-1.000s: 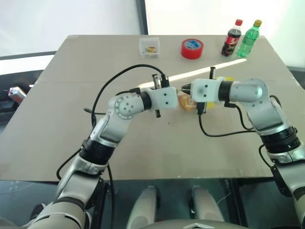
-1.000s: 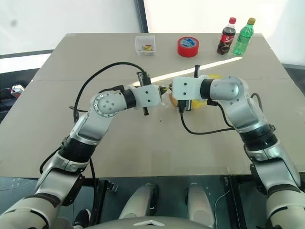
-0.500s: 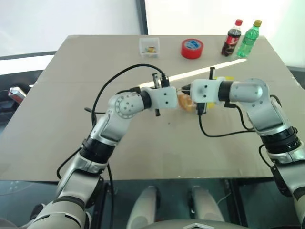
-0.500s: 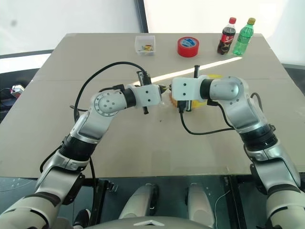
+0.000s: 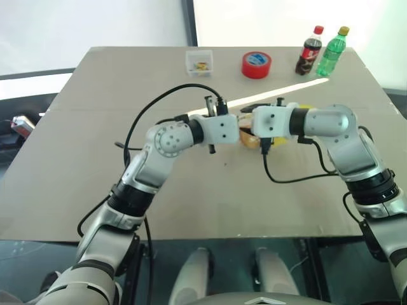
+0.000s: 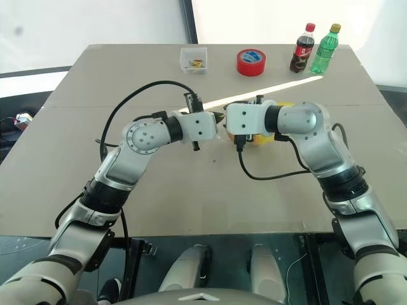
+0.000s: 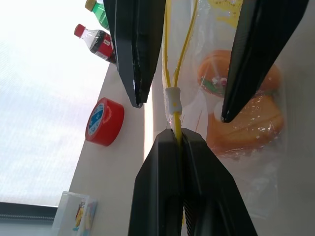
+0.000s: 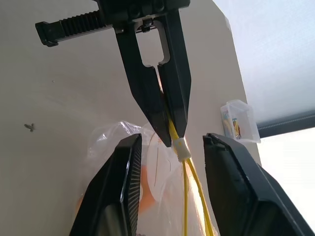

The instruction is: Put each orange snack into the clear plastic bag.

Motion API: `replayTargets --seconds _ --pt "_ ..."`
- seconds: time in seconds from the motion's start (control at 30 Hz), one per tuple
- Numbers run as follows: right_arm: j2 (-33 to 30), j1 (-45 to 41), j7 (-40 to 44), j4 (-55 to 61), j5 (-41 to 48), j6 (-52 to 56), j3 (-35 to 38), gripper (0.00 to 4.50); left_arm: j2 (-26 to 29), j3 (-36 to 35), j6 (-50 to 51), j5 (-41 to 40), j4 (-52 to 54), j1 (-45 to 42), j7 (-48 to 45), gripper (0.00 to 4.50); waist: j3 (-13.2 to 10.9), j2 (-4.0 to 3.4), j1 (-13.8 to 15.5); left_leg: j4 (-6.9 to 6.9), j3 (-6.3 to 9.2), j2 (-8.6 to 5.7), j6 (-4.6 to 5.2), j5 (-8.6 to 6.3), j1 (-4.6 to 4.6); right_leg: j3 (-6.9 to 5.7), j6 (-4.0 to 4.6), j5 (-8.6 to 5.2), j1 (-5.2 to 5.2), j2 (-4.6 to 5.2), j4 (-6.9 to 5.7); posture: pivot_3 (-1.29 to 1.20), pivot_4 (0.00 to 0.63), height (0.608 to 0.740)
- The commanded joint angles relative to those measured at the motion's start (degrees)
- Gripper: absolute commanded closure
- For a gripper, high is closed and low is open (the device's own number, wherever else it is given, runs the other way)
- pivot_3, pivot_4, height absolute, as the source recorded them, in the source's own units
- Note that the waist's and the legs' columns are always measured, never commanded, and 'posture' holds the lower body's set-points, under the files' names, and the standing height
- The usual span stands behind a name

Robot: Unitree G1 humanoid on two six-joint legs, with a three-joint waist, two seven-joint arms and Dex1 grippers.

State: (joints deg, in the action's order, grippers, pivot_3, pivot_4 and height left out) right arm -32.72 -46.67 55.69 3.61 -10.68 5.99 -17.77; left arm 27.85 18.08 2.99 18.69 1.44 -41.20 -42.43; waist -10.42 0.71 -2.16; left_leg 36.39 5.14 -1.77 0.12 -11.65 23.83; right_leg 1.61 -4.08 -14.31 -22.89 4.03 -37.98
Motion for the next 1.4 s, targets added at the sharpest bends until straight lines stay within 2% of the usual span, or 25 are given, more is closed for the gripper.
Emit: replayTargets --seconds 0.03,0.07,1.4 --pt "0.0 -1.8 -0.6 1.5 0.0 -0.8 0.9 3.85 0.2 -0.6 -1.0 0.1 1.1 -0.9 0.6 4.50 0.0 0.00 0.0 0.00 0.00 0.00 0.00 0.00 0.00 0.00 0.00 0.00 0.00 0.00 0.00 0.00 0.150 0.740" --pt "0.0 -1.9 -0.6 1.4 -0.1 -0.8 0.8 4.30 0.2 -0.7 -1.1 0.2 0.9 -1.0 0.6 4.50 0.0 0.00 0.0 0.00 0.00 0.00 0.00 0.00 0.00 0.00 0.00 0.00 0.00 0.00 0.00 0.00 0.150 0.740" --pt "-1.7 -2.1 -1.9 -1.3 -4.6 -1.4 1.3 4.30 -0.4 -0.3 -2.8 0.2 -0.1 -1.6 0.8 4.50 0.0 0.00 0.0 0.00 0.00 0.00 0.00 0.00 0.00 0.00 0.00 0.00 0.00 0.00 0.00 0.00 0.150 0.740"
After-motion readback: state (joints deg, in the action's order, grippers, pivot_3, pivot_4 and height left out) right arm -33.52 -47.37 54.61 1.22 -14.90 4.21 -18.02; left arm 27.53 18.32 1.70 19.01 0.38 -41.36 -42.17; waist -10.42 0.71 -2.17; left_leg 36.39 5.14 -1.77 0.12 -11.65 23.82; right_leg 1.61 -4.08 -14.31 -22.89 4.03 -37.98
